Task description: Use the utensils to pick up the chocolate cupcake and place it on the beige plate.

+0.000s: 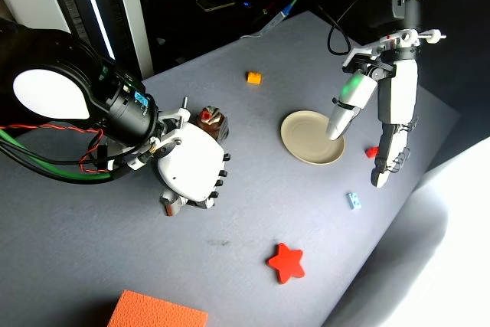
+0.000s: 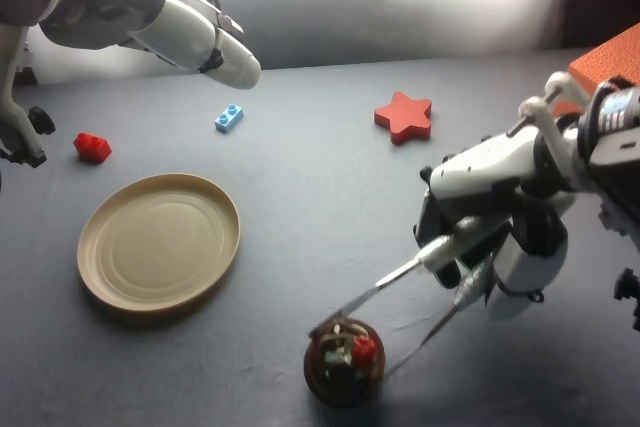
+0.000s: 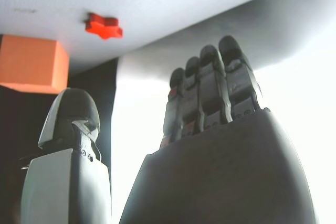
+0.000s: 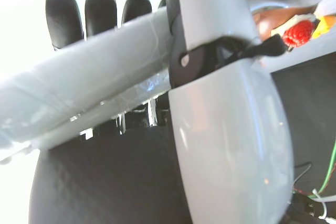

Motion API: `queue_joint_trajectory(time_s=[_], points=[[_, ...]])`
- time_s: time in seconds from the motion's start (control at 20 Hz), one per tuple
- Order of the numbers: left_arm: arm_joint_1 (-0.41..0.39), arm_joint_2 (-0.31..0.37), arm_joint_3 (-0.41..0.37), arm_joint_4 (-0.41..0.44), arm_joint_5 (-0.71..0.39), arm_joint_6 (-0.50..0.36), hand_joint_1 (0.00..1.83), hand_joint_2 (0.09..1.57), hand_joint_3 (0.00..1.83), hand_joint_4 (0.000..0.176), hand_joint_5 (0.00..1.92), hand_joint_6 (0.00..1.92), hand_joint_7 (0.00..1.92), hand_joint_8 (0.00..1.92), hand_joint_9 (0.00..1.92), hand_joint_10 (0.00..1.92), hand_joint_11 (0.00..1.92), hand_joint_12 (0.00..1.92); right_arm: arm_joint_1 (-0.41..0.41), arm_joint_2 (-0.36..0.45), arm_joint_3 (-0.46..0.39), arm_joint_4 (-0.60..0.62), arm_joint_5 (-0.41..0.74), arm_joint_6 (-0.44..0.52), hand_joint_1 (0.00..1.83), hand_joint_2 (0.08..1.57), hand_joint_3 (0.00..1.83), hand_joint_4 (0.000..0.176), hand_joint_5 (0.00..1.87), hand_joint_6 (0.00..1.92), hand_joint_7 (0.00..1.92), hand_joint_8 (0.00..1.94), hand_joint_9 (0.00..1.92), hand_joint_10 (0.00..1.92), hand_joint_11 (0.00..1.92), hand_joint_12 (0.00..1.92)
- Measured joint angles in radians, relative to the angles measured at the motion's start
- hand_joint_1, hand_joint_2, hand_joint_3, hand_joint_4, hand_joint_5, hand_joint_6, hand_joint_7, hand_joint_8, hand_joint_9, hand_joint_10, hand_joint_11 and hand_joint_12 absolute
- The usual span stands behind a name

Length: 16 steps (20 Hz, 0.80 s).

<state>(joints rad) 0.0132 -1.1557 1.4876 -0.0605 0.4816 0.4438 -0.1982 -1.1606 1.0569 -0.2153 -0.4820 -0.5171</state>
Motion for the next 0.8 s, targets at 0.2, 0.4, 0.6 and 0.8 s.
queue_joint_trajectory(time_s=[0.2, 0.4, 0.6, 0.8], points=[[0.000, 0.000, 0.000, 0.000, 0.000, 0.000, 0.56, 1.19, 0.00, 0.000, 0.17, 0.00, 0.15, 0.00, 0.17, 0.00, 0.00, 0.39, 0.051, -0.001, 0.029, 0.004, -0.040, 0.029, 1.36, 1.18, 0.00, 0.000, 0.79, 1.14, 0.82, 1.26, 0.80, 1.40, 0.61, 1.44], [0.000, 0.000, 0.000, 0.000, 0.000, 0.000, 0.53, 1.20, 0.00, 0.000, 0.14, 0.00, 0.13, 0.00, 0.14, 0.00, 0.00, 0.30, 0.113, -0.020, 0.095, 0.001, -0.055, 0.045, 1.35, 1.20, 0.00, 0.000, 0.79, 1.09, 0.78, 1.36, 0.75, 1.48, 0.54, 1.51], [0.000, 0.000, 0.001, 0.000, 0.000, 0.000, 0.55, 1.19, 0.00, 0.000, 0.14, 0.00, 0.13, 0.00, 0.13, 0.00, 0.00, 0.32, 0.138, -0.077, 0.175, -0.003, -0.072, 0.045, 1.35, 1.20, 0.00, 0.000, 0.82, 1.04, 0.76, 1.38, 0.75, 1.48, 0.59, 1.49], [0.000, 0.000, 0.002, 0.001, 0.001, 0.000, 0.55, 1.19, 0.00, 0.000, 0.13, 0.00, 0.11, 0.00, 0.11, 0.00, 0.00, 0.25, 0.156, -0.183, 0.291, 0.002, -0.079, 0.046, 1.36, 1.17, 0.00, 0.000, 0.84, 1.00, 0.83, 1.27, 0.83, 1.39, 0.63, 1.45]])
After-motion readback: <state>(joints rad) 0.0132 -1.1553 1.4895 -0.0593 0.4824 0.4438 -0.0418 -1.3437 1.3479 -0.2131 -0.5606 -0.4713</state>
